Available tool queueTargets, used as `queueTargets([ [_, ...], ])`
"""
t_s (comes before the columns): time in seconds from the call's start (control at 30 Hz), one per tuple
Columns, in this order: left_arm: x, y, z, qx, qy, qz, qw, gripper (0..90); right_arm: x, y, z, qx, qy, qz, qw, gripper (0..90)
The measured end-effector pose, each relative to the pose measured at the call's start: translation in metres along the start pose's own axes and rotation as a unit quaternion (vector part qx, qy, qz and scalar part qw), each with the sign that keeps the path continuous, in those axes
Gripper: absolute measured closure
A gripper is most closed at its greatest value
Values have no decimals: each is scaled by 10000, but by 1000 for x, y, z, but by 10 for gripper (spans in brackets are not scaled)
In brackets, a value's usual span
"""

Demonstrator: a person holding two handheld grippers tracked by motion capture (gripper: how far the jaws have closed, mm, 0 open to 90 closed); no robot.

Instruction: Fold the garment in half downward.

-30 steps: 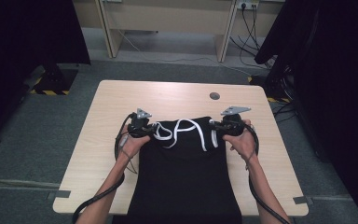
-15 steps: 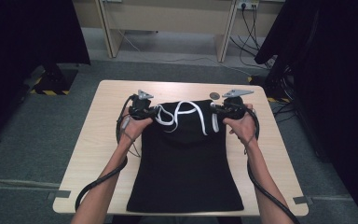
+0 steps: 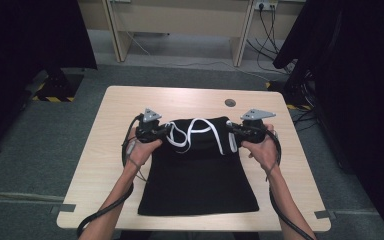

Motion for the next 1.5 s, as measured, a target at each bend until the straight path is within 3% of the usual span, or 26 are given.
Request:
queueTargets([
  [0.23,17,-10,13,99,83,82,9999,814,18,-6,-8,-93,-14,69,9999,822],
  [0.5,42,-27,35,238,346,113,9991,808,36,-17,-28,-93,-310,57,9995,821],
  [0.8,65,-45,48,454,298,38,9985,800,52,-28,-45,-206,-402,0,9990,820],
  [1.03,83,-54,55,506,389,-103,9979,793,66,-35,-50,-265,-371,-28,9990,819],
  [1.37,119,-56,53,495,365,-638,9961,752,96,-42,-55,-356,-262,-215,9988,818],
  [1.5,127,-57,53,492,420,-762,9950,743,106,-44,-57,-353,-297,-383,9982,818],
])
Point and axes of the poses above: each handheld gripper's, and its own axes: y roughly forward along the jaws, x roughly out of its underside, z roughly to its right, the point moved 3 cm from there along y, roughly forward along the jaws, and after that the axes turned 4 degrees about x, right-handed, at the moved point
